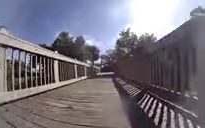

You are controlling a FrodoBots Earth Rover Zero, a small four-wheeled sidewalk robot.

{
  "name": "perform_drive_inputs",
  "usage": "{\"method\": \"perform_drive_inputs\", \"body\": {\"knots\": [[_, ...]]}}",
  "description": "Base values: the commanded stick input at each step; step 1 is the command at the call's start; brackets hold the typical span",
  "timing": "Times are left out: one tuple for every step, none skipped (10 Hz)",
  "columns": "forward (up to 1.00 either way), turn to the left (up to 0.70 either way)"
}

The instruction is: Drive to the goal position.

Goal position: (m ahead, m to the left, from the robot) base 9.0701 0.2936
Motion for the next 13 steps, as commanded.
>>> {"method": "perform_drive_inputs", "body": {"knots": [[0.85,0.00],[0.85,0.00],[0.85,0.00],[0.85,0.00],[0.85,0.00],[0.85,0.00],[0.85,0.00],[0.85,0.00],[0.85,0.00],[0.85,0.00],[0.85,0.00],[0.85,0.00],[0.85,0.00]]}}
